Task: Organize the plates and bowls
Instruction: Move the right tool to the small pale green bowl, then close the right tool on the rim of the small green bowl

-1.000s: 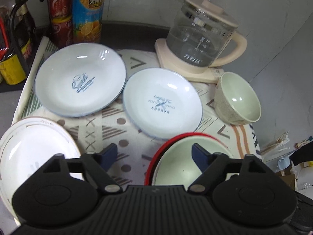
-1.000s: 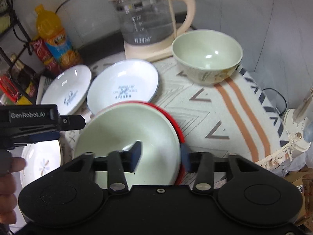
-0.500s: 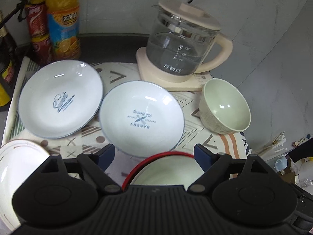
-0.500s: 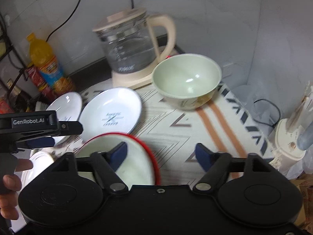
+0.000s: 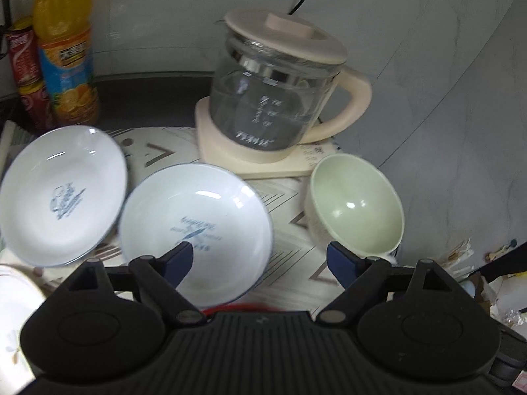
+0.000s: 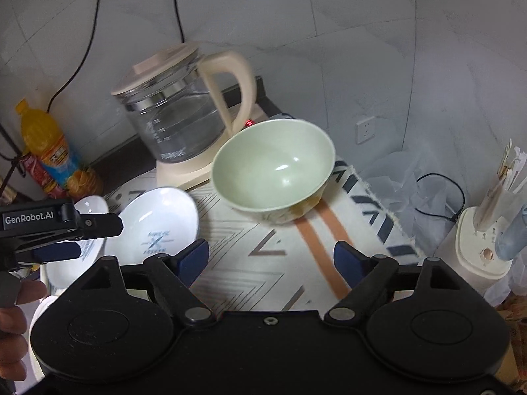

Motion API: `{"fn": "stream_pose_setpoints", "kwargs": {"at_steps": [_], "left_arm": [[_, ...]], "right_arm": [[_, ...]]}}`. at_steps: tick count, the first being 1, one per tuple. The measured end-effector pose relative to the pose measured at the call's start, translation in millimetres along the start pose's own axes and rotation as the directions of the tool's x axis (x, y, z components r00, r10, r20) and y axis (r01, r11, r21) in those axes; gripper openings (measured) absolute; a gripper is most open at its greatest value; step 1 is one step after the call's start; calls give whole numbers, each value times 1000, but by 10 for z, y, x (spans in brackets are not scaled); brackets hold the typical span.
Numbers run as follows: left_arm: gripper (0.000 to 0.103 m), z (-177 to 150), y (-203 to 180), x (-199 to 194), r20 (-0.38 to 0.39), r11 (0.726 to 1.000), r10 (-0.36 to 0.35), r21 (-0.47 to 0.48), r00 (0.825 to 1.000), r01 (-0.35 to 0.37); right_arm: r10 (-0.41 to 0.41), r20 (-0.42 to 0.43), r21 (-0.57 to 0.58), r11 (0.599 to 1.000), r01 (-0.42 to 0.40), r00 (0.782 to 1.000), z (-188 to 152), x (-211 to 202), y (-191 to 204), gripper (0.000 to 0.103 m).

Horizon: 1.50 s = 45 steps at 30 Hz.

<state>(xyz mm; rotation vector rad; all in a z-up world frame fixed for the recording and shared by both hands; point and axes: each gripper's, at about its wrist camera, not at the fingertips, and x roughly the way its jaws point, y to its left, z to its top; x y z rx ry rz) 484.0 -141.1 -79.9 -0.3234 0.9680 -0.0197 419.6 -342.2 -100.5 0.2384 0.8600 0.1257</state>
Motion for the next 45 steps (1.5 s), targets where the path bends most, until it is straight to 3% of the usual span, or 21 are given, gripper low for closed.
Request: {"fn": "stream_pose_setpoints", "kwargs": {"at_steps": [4, 14, 20, 25, 32, 37, 40, 45], "left_arm": [[86, 99, -109, 150, 10, 1000, -12, -17, 1000, 12], [83, 228, -332, 589, -9, 998, -35, -50, 999, 34], [75, 263, -501, 860, -36, 998, -39, -49, 999, 38], [63, 283, -598, 1089, -71, 999, -19, -49, 997, 15], [47, 272, -579, 1330, -104, 995, 1, -103, 995, -11], [24, 242, -607, 1485, -140, 996, -7, -85, 990, -5], [18, 237, -609, 1468, -135, 996, 4, -85, 991, -16], [18, 228, -612, 1305, -107, 996, -4, -92, 994, -6]], "right_arm": [[12, -3, 20, 1000, -12, 1000, 128, 125, -106, 67], [29, -31, 22, 999, -29, 999, 403, 479, -327, 57], [32, -57, 35, 999, -30, 998, 528, 740, -435, 50], [12, -95, 65, 998, -6, 995, 593, 962, -491, 40], [3, -146, 68, 998, 7, 989, 582, 1159, -501, 37], [17, -188, 90, 996, 0, 982, 540, 1286, -512, 27], [20, -184, 75, 997, -6, 983, 531, 1321, -508, 26], [22, -172, 86, 996, -7, 985, 542, 1276, -520, 25]]}}
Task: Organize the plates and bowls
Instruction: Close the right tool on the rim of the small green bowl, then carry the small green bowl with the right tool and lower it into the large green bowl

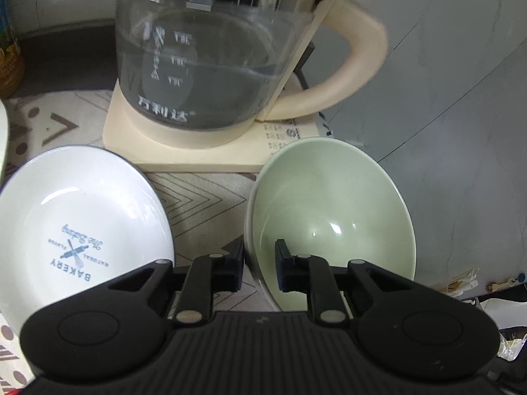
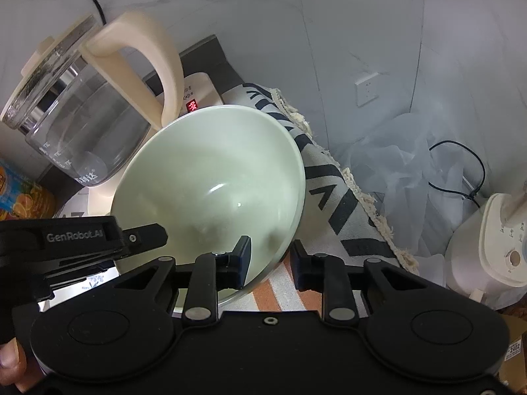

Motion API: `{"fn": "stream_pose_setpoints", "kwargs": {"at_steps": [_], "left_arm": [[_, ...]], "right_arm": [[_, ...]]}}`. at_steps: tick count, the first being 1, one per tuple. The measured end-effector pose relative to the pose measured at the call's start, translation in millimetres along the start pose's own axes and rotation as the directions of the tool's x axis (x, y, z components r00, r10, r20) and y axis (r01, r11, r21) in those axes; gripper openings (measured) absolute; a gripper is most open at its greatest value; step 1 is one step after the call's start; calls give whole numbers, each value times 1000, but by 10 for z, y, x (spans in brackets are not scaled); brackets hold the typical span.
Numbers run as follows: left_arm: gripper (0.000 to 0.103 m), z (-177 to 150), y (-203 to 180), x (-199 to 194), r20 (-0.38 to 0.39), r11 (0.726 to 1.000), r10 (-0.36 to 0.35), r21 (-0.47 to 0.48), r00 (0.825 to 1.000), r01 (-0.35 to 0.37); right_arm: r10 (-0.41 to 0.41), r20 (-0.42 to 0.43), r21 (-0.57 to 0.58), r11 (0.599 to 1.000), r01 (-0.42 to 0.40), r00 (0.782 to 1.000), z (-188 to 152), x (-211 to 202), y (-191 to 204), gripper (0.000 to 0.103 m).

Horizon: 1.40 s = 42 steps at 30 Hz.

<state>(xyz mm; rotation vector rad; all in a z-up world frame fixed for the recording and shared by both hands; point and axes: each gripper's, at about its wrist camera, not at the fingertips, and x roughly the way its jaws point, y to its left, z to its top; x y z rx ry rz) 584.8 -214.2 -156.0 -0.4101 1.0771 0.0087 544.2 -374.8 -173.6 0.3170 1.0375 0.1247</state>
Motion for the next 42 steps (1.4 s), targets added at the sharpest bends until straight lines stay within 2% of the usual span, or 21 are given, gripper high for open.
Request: {"fn": "stream_pose_setpoints", "kwargs": {"at_steps": [18, 42], "left_arm": [[18, -115, 117, -715, 90, 998, -56, 24, 994, 54], [18, -541, 516, -1542, 154, 997, -71, 36, 985, 66]], "right_arm": [[8, 151, -24, 1000, -4, 989, -190, -637, 322, 25], [21, 234, 5, 1000, -23, 972, -753, -1225, 703, 25]]}}
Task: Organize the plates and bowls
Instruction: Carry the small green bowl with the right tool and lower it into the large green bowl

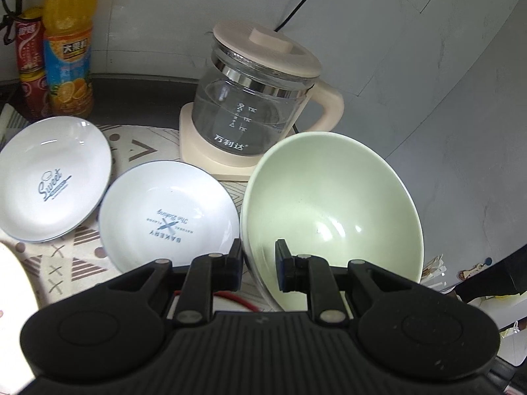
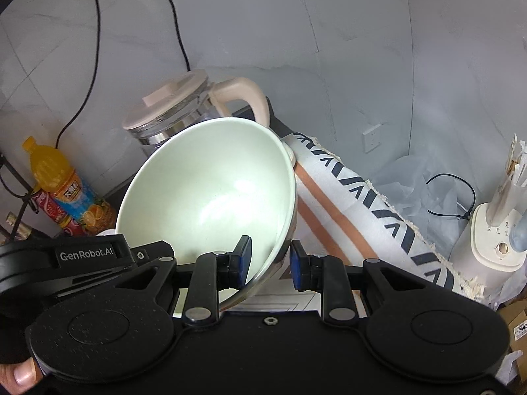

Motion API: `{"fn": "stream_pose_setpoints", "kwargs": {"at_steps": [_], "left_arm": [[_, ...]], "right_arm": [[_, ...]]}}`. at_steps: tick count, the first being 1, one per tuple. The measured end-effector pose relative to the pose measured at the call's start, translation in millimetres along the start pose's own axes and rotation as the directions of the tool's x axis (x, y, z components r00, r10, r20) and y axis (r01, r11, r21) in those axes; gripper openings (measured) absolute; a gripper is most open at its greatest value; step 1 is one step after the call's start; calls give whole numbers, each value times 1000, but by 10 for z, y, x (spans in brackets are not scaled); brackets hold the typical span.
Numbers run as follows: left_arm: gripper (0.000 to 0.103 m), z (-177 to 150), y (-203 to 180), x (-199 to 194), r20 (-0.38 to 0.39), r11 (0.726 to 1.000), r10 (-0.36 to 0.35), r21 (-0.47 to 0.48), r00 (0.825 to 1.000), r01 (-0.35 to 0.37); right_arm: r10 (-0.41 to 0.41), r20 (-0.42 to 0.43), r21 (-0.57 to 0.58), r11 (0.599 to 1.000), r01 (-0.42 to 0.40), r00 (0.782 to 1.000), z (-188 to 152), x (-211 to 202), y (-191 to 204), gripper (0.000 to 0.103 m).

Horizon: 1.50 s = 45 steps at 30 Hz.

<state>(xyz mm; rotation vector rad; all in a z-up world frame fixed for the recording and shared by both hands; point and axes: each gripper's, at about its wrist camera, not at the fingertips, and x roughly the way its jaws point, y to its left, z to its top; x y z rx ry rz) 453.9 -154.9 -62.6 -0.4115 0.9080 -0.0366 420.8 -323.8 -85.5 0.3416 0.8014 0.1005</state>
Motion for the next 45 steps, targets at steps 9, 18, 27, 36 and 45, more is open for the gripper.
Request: {"fn": "stream_pose_setpoints", "kwargs": {"at_steps": [9, 18, 27, 36, 45], "left_arm": [[18, -142, 192, -277, 8, 1000, -7, -9, 1000, 8], [18, -307, 437, -505, 2, 999, -7, -31, 1000, 7], [18, -541, 653, -600, -31, 999, -11, -46, 999, 9], [18, -749, 748, -560, -82, 998, -7, -65, 997, 1], [22, -872, 788, -456, -128, 997, 25, -70, 991, -34]], "right_arm": [[-3, 16, -3, 1000, 3, 1000, -146, -148, 92, 25], [-3, 12, -21, 1000, 4, 1000, -361, -299, 267, 25], [-9, -16, -34, 999, 8, 1000, -636, -396, 359, 25], [-29, -54, -35, 999, 27, 998, -871, -409, 354, 25], [-42, -102, -56, 998, 36, 994, -1013, -328, 310, 26]]}}
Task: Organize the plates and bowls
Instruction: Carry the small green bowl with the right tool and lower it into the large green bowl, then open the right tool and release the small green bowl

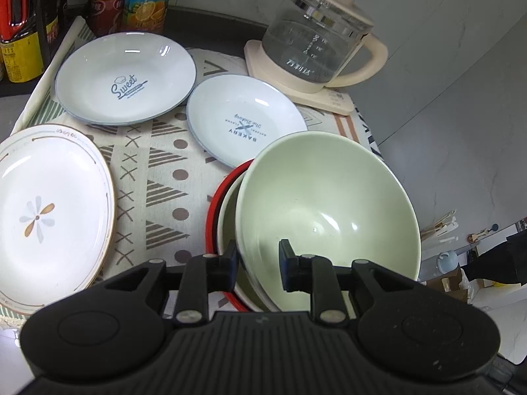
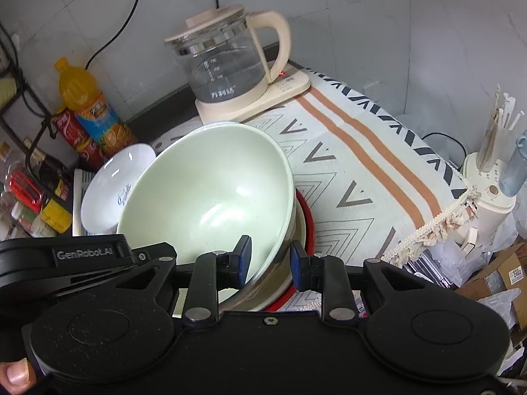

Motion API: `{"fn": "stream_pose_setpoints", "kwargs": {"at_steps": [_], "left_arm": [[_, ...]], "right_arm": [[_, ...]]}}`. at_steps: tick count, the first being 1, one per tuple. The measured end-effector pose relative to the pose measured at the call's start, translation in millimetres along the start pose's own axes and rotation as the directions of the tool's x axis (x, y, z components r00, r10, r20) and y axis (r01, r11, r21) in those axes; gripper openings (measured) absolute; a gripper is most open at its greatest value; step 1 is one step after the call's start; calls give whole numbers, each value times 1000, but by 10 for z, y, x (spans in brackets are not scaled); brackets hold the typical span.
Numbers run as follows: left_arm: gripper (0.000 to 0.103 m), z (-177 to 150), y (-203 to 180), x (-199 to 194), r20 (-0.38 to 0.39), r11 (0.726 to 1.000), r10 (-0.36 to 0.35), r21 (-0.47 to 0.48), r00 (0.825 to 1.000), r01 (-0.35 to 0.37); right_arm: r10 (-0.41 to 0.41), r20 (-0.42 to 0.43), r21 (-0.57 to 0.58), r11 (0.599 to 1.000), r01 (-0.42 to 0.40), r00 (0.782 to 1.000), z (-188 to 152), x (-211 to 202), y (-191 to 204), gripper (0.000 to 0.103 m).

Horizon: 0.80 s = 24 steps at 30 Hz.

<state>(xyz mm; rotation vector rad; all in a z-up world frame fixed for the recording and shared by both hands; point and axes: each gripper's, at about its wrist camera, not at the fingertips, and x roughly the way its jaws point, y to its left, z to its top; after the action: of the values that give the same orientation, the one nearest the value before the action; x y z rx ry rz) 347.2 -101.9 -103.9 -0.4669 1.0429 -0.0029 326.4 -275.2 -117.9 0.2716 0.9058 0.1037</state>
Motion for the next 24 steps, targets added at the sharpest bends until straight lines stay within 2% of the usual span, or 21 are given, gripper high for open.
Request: {"fn": "stream_pose_setpoints", "kwargs": {"at_steps": [5, 9, 11, 13, 16, 17, 19, 21, 24], "left_arm": [[24, 21, -7, 19, -11, 1000, 20, 8, 1000, -19], [38, 78, -28, -66, 30, 998, 41, 36, 999, -42], [41, 113, -21, -114, 41, 999, 30, 36, 999, -31], [44, 142, -5, -151, 47, 999, 29, 34, 998, -31], [47, 173, 40, -209, 55, 999, 31, 31, 998, -32], [50, 182, 58, -233, 59, 999, 30, 32, 998, -32], [68, 194, 102, -275, 62, 999, 30, 30, 998, -32], [76, 191, 160, -344, 74, 999, 28, 27, 997, -30], [81, 177, 256, -447, 90, 999, 31, 25, 995, -33]], "right_arm": [[-11, -18, 2, 1000, 11, 1000, -4, 55, -12, 26], [-9, -1, -7, 1000, 9, 1000, -11, 22, -6, 32], [-21, 12, -28, 999, 22, 1000, 3, -12, 31, 33], [-19, 27, -37, 999, 20, 999, 11, -43, 39, 39], [-29, 31, -31, 999, 30, 999, 5, -71, 37, 41], [-28, 34, -27, 999, 29, 999, 0, -84, 37, 42], [-20, 39, -31, 999, 21, 999, -8, -119, 58, 49], [-4, 46, -53, 999, 7, 999, -14, -156, 114, 56], [6, 60, -73, 997, -2, 998, -34, -224, 196, 58]]}}
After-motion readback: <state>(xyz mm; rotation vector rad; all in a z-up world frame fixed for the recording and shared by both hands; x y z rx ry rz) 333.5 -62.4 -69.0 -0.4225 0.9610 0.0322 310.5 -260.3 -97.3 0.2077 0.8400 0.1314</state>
